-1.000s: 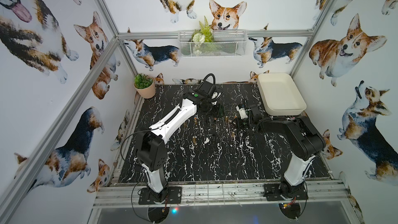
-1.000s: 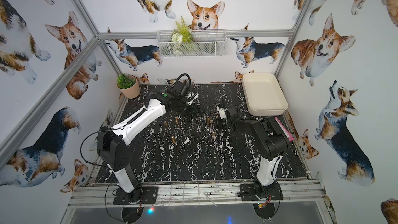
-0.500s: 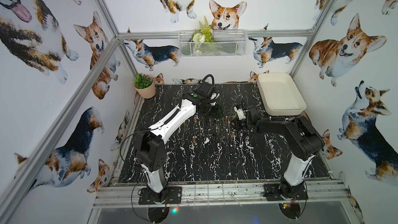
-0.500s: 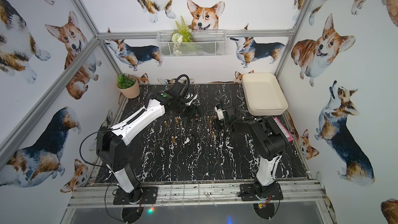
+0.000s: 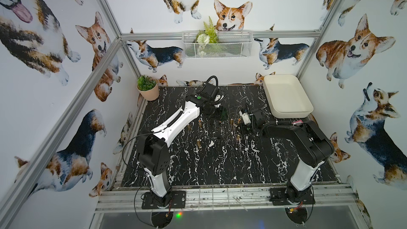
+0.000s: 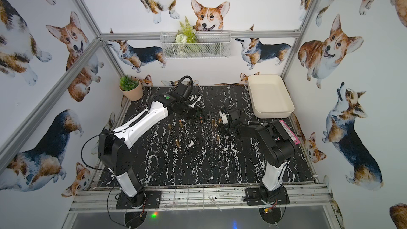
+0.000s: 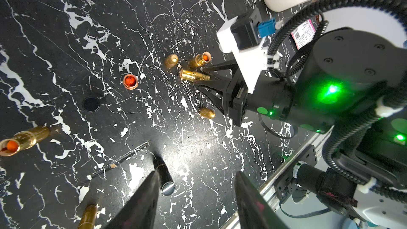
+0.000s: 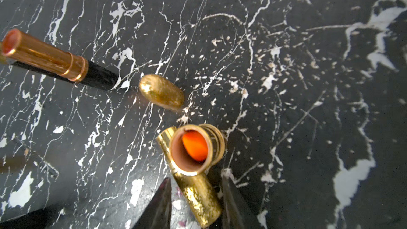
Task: Open the lipstick cap
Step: Pick up the lipstick at the center of the board.
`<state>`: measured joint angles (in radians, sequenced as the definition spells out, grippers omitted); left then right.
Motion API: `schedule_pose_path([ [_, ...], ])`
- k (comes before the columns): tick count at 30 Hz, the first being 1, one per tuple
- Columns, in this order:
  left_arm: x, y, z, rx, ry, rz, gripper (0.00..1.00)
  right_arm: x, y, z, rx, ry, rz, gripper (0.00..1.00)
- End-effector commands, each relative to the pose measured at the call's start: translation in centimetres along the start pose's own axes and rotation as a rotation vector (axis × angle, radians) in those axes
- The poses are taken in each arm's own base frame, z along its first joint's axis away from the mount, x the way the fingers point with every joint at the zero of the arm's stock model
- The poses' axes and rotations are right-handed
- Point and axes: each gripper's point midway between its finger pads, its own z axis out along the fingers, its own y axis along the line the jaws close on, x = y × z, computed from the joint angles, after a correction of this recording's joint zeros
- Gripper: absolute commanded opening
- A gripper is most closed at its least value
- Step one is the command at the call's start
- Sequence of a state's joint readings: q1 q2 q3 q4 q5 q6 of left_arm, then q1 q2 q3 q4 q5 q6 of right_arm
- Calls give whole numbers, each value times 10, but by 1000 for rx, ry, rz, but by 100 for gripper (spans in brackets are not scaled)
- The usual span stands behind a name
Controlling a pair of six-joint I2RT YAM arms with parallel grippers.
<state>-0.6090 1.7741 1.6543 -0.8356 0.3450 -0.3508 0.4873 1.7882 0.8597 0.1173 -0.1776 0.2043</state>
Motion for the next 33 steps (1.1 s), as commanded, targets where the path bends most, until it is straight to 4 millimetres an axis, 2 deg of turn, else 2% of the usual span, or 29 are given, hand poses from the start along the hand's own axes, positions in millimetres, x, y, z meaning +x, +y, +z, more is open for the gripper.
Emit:
schedule_pose_path([
  [1, -1, -2, -4, 8, -8, 7, 57, 39, -7, -1, 40, 143, 9, 37],
  [8, 1, 0, -5, 3, -9, 4, 57, 39, -6, 0, 36, 149, 10, 25],
  [20, 1, 1, -7, 4, -15, 1, 57, 40, 6, -7, 11, 155, -20, 20],
  [26, 0, 0, -8, 13, -24, -8, 57, 31, 8, -25, 24, 130, -45, 18],
  [33, -4, -6, -10, 59, -28, -22, 57, 14, 15, -55, 23, 77, -59, 16],
])
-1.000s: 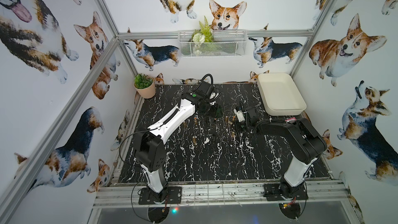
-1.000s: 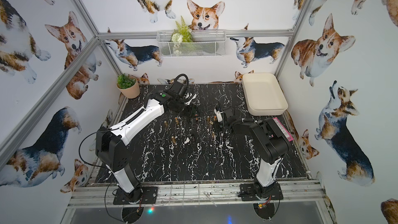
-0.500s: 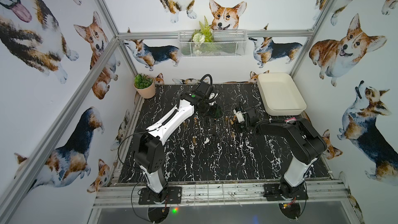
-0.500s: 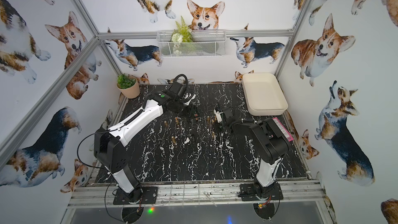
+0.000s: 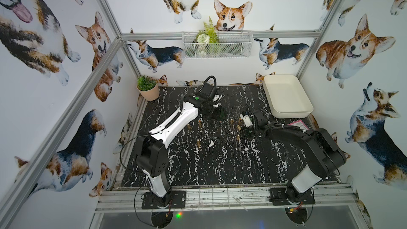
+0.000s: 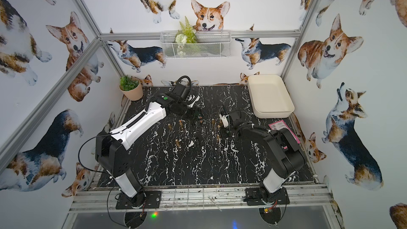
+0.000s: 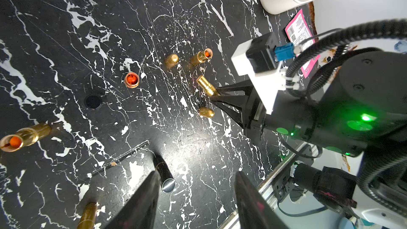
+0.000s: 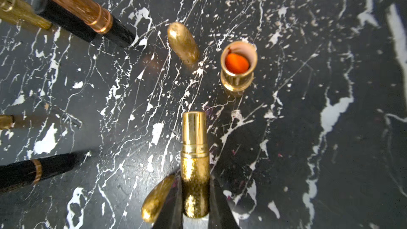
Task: Open the lipstick cap
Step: Pick up the lipstick at the center of the board, then place the lipstick at the center of the board.
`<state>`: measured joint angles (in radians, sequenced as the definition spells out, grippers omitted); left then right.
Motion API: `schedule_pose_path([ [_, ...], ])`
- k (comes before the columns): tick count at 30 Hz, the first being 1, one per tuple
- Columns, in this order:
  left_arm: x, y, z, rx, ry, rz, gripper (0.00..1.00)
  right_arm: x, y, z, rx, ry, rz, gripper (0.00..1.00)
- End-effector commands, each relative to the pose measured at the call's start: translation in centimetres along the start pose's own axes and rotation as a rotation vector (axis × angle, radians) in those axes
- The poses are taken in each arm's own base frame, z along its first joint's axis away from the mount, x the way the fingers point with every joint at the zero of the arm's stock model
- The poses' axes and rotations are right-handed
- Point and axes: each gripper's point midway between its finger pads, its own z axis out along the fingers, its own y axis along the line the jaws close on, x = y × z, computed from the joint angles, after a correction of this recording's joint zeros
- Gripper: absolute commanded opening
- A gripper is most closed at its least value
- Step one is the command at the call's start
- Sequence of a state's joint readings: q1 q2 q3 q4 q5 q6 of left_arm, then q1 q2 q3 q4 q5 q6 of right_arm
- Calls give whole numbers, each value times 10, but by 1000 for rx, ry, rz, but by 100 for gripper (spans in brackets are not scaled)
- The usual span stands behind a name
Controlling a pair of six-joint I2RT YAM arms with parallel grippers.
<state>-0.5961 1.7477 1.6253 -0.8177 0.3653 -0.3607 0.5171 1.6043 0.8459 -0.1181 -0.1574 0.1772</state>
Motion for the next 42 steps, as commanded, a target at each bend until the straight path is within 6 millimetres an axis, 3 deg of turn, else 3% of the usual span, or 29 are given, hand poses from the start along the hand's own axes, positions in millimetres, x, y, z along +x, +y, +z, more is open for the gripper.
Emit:
schedule_pose_path([
  [1, -5, -9, -5, 51, -13, -12, 57, -1, 2, -16, 10, -1, -24, 16],
  [10, -12, -41, -22, 249, 15, -43, 57, -23, 30, -91, -4, -119, -63, 15],
  [15, -11, -57, -26, 314, 54, -21, 60, -21, 50, -128, -12, -159, -114, 15],
  [21, 5, -77, -18, 366, 118, 10, 62, -13, 69, -163, -42, -216, -153, 15],
  [24, 10, -90, -14, 409, 142, 18, 55, -11, 73, -167, -40, -244, -166, 15],
  [29, 21, -104, -8, 441, 181, 35, 57, -8, 78, -164, -55, -232, -174, 15],
  [42, 33, -106, 9, 432, 243, 25, 51, -12, 85, -173, -47, -282, -206, 15],
])
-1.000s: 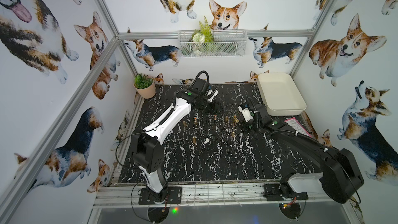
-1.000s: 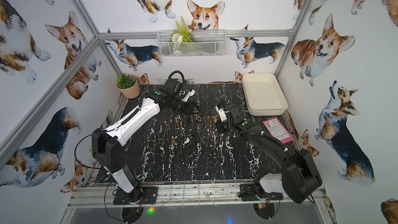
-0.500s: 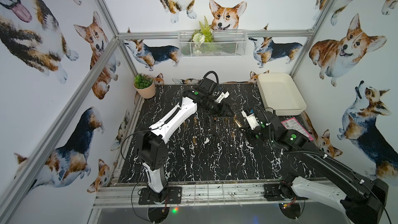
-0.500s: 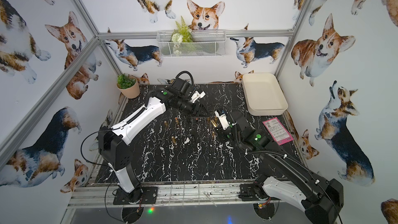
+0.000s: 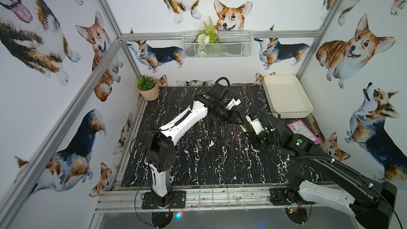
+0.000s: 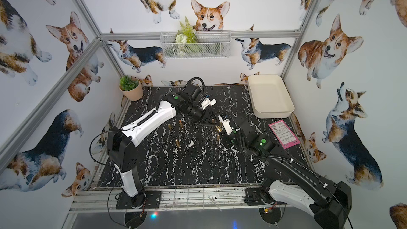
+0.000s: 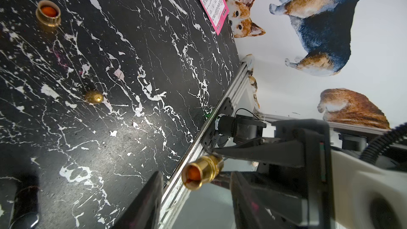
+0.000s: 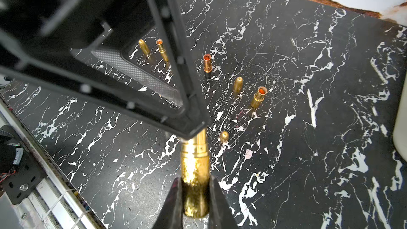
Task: Open the lipstick cap
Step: Place the lipstick at the center of the board.
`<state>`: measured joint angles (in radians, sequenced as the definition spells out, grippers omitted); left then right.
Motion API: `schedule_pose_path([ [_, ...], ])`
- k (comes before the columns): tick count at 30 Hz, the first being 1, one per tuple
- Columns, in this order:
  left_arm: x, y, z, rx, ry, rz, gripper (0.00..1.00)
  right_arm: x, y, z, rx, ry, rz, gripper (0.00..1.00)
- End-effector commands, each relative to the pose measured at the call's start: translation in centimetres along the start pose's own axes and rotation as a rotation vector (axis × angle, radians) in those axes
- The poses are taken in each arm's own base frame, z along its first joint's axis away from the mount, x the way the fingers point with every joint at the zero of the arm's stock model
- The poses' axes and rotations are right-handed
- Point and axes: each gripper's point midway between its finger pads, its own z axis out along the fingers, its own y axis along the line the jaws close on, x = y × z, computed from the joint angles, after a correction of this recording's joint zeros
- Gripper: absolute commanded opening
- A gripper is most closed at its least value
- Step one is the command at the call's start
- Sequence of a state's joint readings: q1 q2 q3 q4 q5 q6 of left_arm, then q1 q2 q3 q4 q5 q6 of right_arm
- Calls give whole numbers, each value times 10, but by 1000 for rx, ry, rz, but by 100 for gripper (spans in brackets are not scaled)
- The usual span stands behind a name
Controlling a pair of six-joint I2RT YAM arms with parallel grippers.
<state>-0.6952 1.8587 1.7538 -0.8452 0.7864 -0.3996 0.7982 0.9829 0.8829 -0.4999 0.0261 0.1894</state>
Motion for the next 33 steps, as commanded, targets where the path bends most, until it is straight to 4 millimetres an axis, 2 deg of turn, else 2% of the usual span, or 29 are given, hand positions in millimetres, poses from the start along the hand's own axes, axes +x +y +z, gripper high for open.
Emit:
schedule_pose_path([
  [1, 3, -1, 2, 10, 17, -7, 51, -6, -2, -4, 11, -31, 5, 15],
  [12, 2, 0, 6, 32, 25, -11, 41, -9, 3, -2, -5, -43, 7, 15],
  [19, 1, -6, 6, 59, 30, -7, 30, -9, 2, 1, 2, -36, -2, 15],
  [29, 2, -12, 7, 101, 42, -5, 29, -16, 3, -1, 1, -60, -10, 15],
  [33, 2, -12, 8, 109, 43, -7, 26, -16, 3, 0, 0, -59, -14, 15],
])
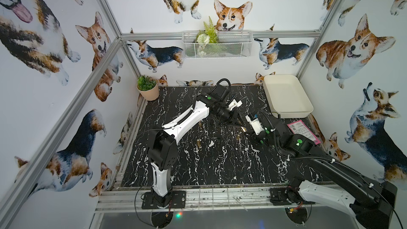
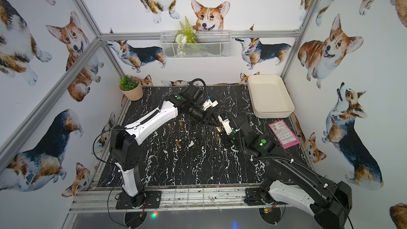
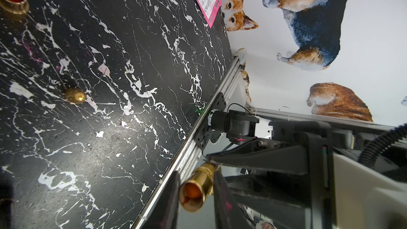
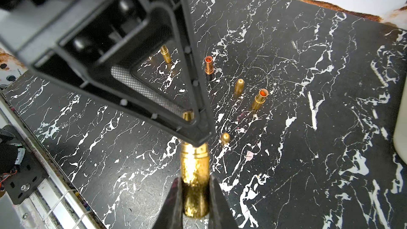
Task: Open the lipstick cap
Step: Place the lipstick at the center of the board.
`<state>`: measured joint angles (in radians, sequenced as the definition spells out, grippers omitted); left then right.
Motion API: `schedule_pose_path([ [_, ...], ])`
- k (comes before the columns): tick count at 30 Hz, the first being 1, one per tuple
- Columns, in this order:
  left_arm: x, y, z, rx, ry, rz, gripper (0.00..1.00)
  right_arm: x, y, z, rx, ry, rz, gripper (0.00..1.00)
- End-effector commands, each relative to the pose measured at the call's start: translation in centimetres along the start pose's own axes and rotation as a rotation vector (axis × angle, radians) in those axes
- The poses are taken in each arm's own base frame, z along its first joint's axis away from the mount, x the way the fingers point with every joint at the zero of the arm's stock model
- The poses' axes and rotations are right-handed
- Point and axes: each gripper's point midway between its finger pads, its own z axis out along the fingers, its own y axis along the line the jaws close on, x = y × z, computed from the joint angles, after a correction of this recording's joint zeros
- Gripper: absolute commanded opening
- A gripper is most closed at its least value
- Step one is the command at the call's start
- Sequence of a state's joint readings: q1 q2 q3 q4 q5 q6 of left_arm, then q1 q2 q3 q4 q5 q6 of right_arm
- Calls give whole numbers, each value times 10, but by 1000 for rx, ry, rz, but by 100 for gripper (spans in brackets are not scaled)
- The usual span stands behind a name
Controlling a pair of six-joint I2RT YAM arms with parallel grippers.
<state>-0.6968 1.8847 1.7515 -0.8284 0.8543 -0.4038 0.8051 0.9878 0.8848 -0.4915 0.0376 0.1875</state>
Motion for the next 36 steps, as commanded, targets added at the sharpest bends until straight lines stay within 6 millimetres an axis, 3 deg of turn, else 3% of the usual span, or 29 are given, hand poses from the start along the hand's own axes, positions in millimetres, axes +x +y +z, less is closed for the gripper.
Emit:
schedule_pose_path([
  [1, 0, -9, 0, 53, 10, 6, 25, -14, 2, 0, -6, -51, -8, 15],
  [11, 2, -11, 2, 69, 16, 8, 19, -14, 2, 2, -2, -46, -18, 16],
  [17, 2, -12, 0, 72, 14, 10, 18, -12, -1, 2, 14, -43, -10, 26],
  [23, 1, -14, -1, 75, 10, 10, 18, -11, -3, 0, 22, -54, -8, 29],
  [28, -3, -11, -5, 60, -10, 4, 18, -9, -5, -1, 33, -44, -4, 41],
  [31, -11, -2, -10, 6, -47, -2, 18, -7, -11, -10, 64, -46, -5, 42],
  [36, -27, 22, -15, -197, -101, 34, 18, -10, -22, -42, 108, -119, 26, 42],
])
